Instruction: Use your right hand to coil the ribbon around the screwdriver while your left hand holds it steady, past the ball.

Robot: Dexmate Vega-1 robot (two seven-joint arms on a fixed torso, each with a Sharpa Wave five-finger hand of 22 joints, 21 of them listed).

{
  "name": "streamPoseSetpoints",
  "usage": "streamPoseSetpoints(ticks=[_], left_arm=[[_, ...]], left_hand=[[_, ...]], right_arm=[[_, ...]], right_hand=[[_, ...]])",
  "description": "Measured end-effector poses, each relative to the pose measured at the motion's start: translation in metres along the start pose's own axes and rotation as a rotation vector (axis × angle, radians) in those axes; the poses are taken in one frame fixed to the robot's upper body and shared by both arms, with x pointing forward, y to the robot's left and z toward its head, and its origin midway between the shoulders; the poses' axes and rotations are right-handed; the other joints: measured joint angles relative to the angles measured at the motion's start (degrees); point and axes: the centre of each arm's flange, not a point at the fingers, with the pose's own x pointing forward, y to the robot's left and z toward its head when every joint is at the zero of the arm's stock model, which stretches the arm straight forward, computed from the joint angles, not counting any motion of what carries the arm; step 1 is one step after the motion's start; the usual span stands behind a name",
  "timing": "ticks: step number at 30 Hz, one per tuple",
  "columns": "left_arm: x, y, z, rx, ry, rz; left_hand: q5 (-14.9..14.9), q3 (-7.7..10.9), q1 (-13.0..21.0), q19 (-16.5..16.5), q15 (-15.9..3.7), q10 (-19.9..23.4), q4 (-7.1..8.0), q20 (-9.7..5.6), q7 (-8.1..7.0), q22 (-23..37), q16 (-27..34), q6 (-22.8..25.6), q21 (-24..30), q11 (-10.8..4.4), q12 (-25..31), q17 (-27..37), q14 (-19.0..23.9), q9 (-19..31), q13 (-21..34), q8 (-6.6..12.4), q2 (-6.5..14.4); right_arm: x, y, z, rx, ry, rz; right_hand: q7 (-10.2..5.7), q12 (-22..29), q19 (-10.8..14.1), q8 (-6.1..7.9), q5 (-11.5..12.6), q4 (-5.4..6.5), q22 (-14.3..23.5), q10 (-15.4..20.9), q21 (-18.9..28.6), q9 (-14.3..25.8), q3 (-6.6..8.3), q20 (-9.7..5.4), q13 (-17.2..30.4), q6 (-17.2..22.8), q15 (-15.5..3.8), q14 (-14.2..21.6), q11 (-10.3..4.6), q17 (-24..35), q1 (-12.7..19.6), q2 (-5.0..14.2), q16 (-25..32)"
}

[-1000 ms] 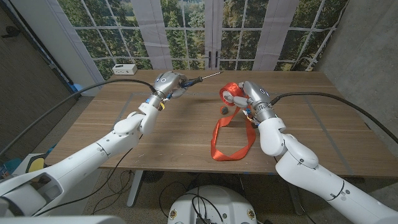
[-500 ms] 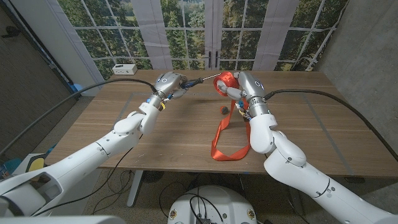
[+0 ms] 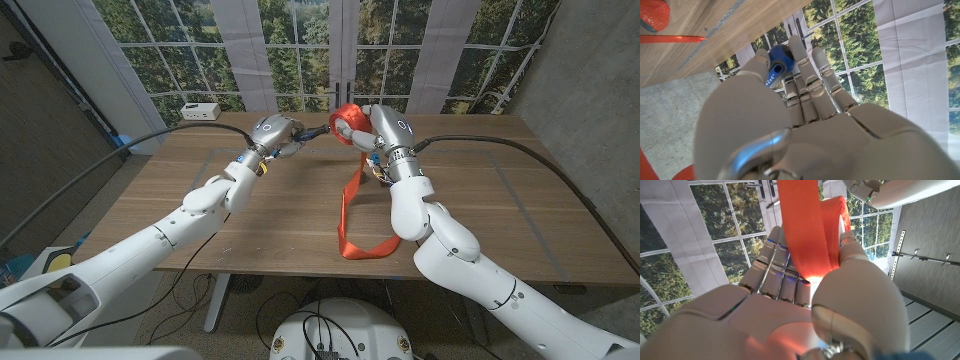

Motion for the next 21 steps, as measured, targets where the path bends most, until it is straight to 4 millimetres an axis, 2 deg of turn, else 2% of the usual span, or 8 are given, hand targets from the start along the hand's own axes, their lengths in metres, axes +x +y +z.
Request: streamPoseSetpoints(ticks=[3,21], left_arm=[[0.003,0.001,0.002,-0.002,-0.013,-0.010],[0.009,0.005,0.011,-0.010,-0.056,-0.071]], left_hand=[[0.0,0.00,0.0,0.0,0.00,0.0,0.00,0.00,0.01,0.0,0.0,0.0,0.0,0.00,0.0,0.0,0.0,0.0,0.0,0.00,0.0],[0.0,0.00,0.0,0.0,0.01,0.2,0.00,0.00,0.16,0.0,-0.5,0.2,0.4,0.20,-0.2,0.3,0.4,0.0,0.0,0.00,0.0]], right_arm=[[0.003,0.000,0.006,0.002,-0.014,-0.015],[0.030,-0.002,0.027,-0.005,-0.081,-0.068]], right_hand=[[0.54,0.0,0.0,0.00,0.0,-0.05,0.0,0.8,0.0,0.0,-0.05,0.00,0.0,0.6,-0.13,0.4,0.41,-0.1,0.1,-0.13,0.0],[0.30,0.3,0.0,0.00,-0.1,-0.12,0.0,0.9,0.9,0.0,-0.14,0.00,0.0,0.9,-0.05,0.8,0.29,0.1,0.1,-0.13,1.2]])
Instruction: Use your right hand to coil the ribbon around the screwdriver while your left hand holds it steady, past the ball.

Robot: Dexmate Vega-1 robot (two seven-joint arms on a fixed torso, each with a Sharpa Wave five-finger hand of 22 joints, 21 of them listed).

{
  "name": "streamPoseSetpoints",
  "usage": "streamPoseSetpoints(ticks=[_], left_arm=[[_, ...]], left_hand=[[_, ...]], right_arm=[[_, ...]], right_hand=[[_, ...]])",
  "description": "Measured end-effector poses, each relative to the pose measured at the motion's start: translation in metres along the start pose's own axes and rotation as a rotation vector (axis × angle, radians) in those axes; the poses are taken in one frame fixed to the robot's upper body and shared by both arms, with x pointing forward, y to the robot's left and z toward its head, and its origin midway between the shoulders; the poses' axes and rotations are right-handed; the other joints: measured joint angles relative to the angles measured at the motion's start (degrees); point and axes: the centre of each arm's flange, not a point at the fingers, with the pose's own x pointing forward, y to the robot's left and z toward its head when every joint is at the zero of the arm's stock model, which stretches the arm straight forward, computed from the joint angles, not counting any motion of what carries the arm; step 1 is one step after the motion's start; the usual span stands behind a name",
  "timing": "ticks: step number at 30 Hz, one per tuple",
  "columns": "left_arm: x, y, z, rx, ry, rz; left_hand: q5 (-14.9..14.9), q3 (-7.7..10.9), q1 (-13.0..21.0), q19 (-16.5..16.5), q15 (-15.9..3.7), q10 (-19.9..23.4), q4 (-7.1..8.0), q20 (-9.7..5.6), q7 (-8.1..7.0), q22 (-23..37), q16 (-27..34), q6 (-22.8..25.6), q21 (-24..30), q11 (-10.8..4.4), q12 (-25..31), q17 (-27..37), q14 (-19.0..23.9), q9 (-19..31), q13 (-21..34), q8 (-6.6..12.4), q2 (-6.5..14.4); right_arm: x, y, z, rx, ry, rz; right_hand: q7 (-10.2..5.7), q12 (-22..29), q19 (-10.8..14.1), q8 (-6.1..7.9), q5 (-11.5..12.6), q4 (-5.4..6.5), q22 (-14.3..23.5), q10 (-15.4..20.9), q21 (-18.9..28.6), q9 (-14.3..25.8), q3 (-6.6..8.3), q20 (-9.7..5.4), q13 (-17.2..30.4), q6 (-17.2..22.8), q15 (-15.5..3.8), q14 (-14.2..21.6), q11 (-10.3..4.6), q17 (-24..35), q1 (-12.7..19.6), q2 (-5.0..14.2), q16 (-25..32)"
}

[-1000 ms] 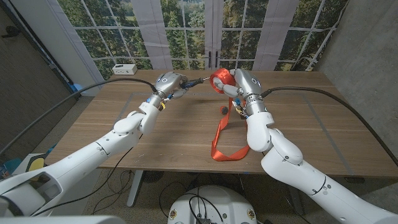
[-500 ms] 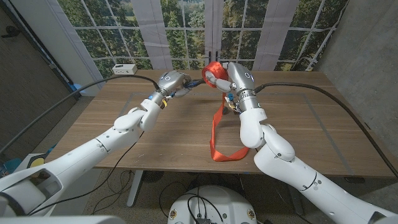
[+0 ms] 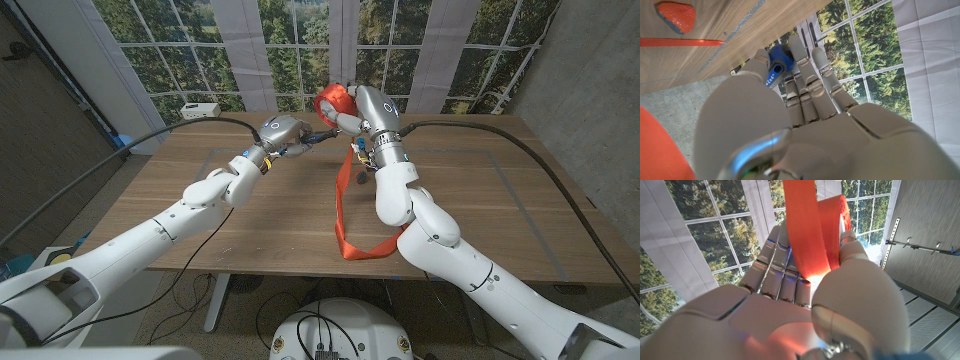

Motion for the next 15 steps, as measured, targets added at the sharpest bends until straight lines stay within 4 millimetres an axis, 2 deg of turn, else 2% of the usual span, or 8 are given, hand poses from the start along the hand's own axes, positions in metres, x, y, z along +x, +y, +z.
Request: streamPoseSetpoints(ticks=[15], left_arm=[[-0.004,0.003,0.000,-0.002,-0.007,-0.032]], left_hand=[[0.0,0.00,0.0,0.0,0.01,0.0,0.00,0.00,0.00,-0.3,-0.2,0.0,0.4,-0.01,-0.2,0.5,0.0,0.0,0.0,0.00,0.0]], right_arm=[[0.028,0.000,0.007,-0.015,-0.029,-0.018]], right_hand=[[0.19,0.0,0.0,0.00,0.0,0.12,0.0,0.3,0.9,0.0,0.11,0.00,0.0,0.2,0.06,0.1,0.12,0.0,0.0,0.00,0.2]])
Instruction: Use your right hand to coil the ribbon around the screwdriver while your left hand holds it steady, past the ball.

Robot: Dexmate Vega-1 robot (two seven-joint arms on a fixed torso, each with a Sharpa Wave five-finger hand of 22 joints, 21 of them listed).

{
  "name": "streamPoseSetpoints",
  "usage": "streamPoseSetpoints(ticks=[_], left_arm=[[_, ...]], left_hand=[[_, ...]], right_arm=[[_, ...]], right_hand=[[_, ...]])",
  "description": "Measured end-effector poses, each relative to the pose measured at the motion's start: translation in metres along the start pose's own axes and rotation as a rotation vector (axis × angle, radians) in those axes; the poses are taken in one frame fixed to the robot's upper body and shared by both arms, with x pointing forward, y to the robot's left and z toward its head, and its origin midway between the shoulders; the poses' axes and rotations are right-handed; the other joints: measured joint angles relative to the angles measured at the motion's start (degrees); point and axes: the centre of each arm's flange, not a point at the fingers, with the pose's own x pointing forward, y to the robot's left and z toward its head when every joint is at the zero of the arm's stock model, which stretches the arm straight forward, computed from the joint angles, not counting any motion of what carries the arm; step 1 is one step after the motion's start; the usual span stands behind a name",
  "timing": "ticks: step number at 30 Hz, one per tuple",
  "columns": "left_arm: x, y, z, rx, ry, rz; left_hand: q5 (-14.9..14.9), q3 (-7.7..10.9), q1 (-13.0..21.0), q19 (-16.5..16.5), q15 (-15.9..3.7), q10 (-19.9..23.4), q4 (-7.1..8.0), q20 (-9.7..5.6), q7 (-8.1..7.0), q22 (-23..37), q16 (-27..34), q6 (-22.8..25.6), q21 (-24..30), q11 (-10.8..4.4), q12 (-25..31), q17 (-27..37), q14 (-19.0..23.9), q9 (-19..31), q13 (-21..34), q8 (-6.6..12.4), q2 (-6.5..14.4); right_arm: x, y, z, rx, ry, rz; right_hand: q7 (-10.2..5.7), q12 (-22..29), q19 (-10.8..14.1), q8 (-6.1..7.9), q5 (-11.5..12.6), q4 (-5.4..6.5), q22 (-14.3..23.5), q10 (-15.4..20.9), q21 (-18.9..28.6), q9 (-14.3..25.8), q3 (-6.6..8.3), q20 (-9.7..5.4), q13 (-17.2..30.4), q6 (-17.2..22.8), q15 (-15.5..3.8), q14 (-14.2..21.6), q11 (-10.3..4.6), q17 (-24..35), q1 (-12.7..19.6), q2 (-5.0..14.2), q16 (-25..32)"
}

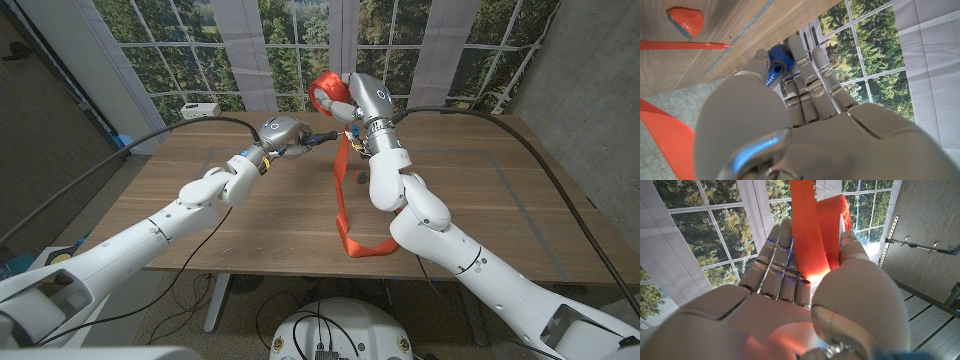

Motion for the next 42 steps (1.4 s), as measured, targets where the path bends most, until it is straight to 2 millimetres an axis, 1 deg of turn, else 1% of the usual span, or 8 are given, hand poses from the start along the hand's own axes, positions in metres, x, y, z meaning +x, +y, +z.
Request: streamPoseSetpoints(ticks=[5,16,18,21,28,36,38,42], left_arm=[[0.000,-0.001,0.000,-0.001,0.000,-0.007],[-0.007,0.003,0.000,-0.004,-0.002,-0.011],[-0.008,0.003,0.000,-0.004,-0.001,-0.013],[-0.009,0.003,0.000,-0.006,0.000,-0.015],[-0.013,0.003,0.000,-0.011,0.005,-0.024],[-0.017,0.003,-0.001,-0.013,0.012,-0.030],[-0.018,0.003,-0.002,-0.014,0.014,-0.032],[-0.019,0.003,-0.002,-0.015,0.016,-0.034]], left_hand=[[0.0,0.00,0.0,0.0,0.16,0.0,0.00,0.00,0.00,0.0,0.0,0.0,0.0,0.00,0.0,0.0,0.2,0.0,0.0,0.00,0.0],[0.0,0.00,0.0,0.0,0.04,0.0,0.00,0.00,0.00,0.0,-0.4,0.0,0.2,-0.01,-0.3,0.4,0.3,0.0,0.0,0.00,0.0],[0.0,0.00,0.0,-0.4,0.05,0.0,0.00,0.03,0.00,0.0,-0.4,0.0,0.2,-0.01,-0.3,0.4,0.3,0.0,0.0,0.00,0.0],[0.0,0.00,0.0,-0.5,0.05,0.0,0.00,0.09,0.00,0.0,-0.4,0.0,0.2,-0.01,-0.3,0.4,0.3,0.0,0.0,0.00,0.0],[0.0,0.00,0.0,-0.5,0.05,0.0,0.00,0.09,0.00,0.0,-0.6,0.0,0.2,-0.01,-0.4,0.6,0.3,0.0,0.3,0.00,0.0],[0.0,0.00,0.0,-0.5,0.04,0.0,0.00,0.09,0.00,0.0,-0.6,0.0,0.2,-0.02,-0.5,0.6,0.3,0.0,0.3,0.00,0.0],[0.0,0.00,0.0,-0.5,0.04,0.0,0.00,0.09,0.00,0.0,-0.6,0.0,0.5,-0.02,-0.5,0.7,0.3,0.0,0.3,0.00,0.0],[0.0,0.00,0.0,-0.5,0.04,0.0,0.00,0.09,0.00,0.0,-0.6,0.0,0.7,-0.02,-0.5,0.8,0.3,0.0,0.3,0.00,0.0]], right_arm=[[0.010,0.000,-0.001,-0.007,0.001,-0.009],[0.034,0.000,0.000,0.001,-0.012,-0.026],[0.038,0.000,0.000,0.001,-0.014,-0.029],[0.043,0.001,0.002,-0.001,-0.018,-0.031],[0.061,0.001,0.006,-0.004,-0.037,-0.043],[0.078,0.003,0.006,-0.008,-0.042,-0.045],[0.081,0.004,0.006,-0.006,-0.043,-0.045],[0.090,0.004,0.005,-0.002,-0.037,-0.044]], right_hand=[[0.00,0.0,0.0,0.00,0.0,0.02,0.0,0.0,0.4,0.0,0.05,0.00,0.0,0.0,0.00,0.0,0.00,0.0,0.0,0.00,0.0],[0.00,0.0,0.0,0.00,0.0,0.01,0.0,0.0,0.8,0.0,0.06,0.00,0.0,0.0,0.00,0.0,0.00,0.4,0.0,0.00,0.2],[0.00,0.0,0.0,0.00,0.0,0.01,0.0,0.0,0.8,0.0,0.06,0.00,0.0,0.0,0.00,0.0,0.00,0.4,0.0,0.00,0.2],[0.00,0.0,-0.3,0.00,0.0,0.01,-0.2,0.0,0.9,0.0,0.05,-0.31,0.0,0.0,0.00,0.0,0.00,0.4,0.0,0.00,0.2],[0.00,0.0,-0.3,0.00,-0.1,0.02,-0.2,0.0,1.3,0.0,0.05,-0.31,0.0,0.0,0.00,0.0,0.00,0.4,0.0,0.00,0.3],[0.00,0.0,-0.3,0.00,-0.2,0.02,-0.1,0.0,1.6,0.0,0.05,-0.31,0.0,0.0,0.00,0.0,0.00,0.4,0.0,0.00,0.4],[0.00,0.0,-0.3,0.00,-0.2,0.17,-0.1,0.0,1.6,0.0,0.20,-0.31,0.0,0.0,0.00,0.0,0.00,0.4,0.0,0.00,0.4],[0.00,0.0,-0.6,0.00,-0.2,0.24,-0.1,0.0,1.8,0.0,0.26,-0.62,0.0,0.0,0.00,0.0,0.00,0.5,0.0,0.00,0.4]])
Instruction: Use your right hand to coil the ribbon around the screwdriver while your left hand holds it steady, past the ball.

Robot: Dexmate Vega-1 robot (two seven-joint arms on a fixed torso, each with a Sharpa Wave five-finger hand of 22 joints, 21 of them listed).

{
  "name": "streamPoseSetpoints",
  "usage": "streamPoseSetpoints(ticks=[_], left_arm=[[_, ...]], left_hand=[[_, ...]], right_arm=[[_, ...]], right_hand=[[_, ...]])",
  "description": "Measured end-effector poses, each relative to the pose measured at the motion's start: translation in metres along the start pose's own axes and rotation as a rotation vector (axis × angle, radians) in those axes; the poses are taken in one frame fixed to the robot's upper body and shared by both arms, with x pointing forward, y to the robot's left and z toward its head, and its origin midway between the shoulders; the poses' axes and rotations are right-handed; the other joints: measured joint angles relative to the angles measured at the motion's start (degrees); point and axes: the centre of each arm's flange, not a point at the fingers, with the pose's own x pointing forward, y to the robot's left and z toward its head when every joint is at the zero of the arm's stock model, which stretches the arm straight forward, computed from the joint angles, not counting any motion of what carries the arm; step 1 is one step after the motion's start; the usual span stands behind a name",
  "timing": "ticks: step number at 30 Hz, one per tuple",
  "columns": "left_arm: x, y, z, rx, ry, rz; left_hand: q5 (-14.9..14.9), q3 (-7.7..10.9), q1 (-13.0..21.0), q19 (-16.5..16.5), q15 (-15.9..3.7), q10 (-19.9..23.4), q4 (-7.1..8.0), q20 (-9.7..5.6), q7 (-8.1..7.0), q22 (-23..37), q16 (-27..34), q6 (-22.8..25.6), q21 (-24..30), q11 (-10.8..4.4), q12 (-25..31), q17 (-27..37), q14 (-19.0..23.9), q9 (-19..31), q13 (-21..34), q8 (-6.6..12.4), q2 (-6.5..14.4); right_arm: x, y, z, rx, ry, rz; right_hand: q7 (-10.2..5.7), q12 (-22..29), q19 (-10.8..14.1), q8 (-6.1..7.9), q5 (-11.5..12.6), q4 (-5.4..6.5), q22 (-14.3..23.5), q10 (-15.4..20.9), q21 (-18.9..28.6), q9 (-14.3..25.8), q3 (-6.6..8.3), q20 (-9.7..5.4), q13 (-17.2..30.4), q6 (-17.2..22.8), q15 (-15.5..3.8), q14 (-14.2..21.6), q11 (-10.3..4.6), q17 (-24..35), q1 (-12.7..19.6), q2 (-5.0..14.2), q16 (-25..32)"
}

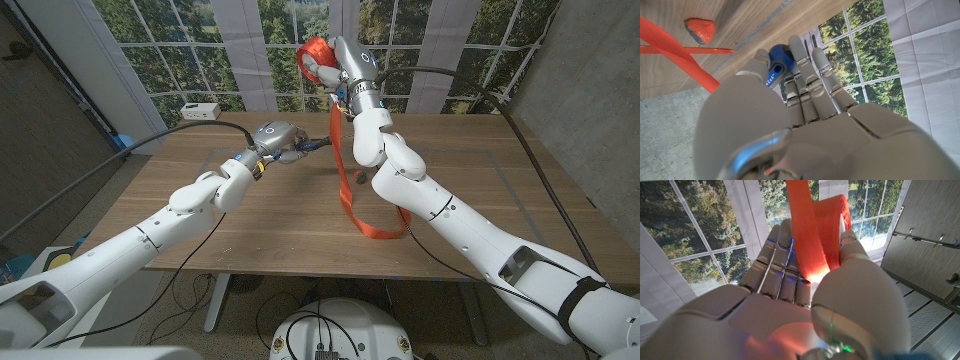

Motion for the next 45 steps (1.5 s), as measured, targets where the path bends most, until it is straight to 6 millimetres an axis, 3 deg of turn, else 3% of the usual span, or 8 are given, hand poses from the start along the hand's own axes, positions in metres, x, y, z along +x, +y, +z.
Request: streamPoseSetpoints(ticks=[19,35,45], left_arm=[[-0.003,0.001,-0.002,-0.038,-0.014,0.031],[-0.009,0.000,-0.007,-0.070,-0.007,0.045],[-0.013,0.001,-0.011,-0.075,-0.003,0.059]], left_hand=[[0.0,0.00,0.0,-0.2,0.00,0.2,0.00,-0.21,0.00,0.0,-0.4,0.0,0.0,-0.22,-0.4,0.3,0.0,0.0,0.0,0.00,0.0],[0.0,0.00,0.0,-0.2,0.01,0.2,0.00,-0.21,0.00,0.0,-0.8,0.0,0.0,-0.22,-0.8,0.6,0.0,0.0,0.0,0.00,0.0],[0.0,0.00,0.0,-0.2,0.02,0.3,0.00,-0.21,0.00,0.0,-0.8,0.0,0.3,-0.28,-1.0,0.7,0.0,0.0,0.0,0.00,0.0]], right_arm=[[0.043,0.000,-0.013,0.014,0.056,0.027],[0.073,-0.006,-0.050,0.025,0.202,0.066],[0.077,-0.005,-0.074,0.043,0.315,0.078]], right_hand=[[0.00,0.5,-0.3,0.00,0.0,-0.18,0.0,0.0,0.4,0.0,0.17,0.32,0.0,0.0,0.00,0.0,0.00,0.0,0.0,0.00,0.0],[0.00,0.6,-1.1,0.00,0.0,-0.18,-0.3,0.0,0.9,0.0,0.15,0.10,0.0,0.0,0.00,0.0,0.00,-0.1,0.0,0.00,0.0],[0.00,0.6,-1.6,0.00,-0.2,-0.07,-0.3,0.0,1.1,0.0,0.26,0.32,0.0,0.0,0.00,0.0,0.00,-0.3,0.0,0.00,0.0]])
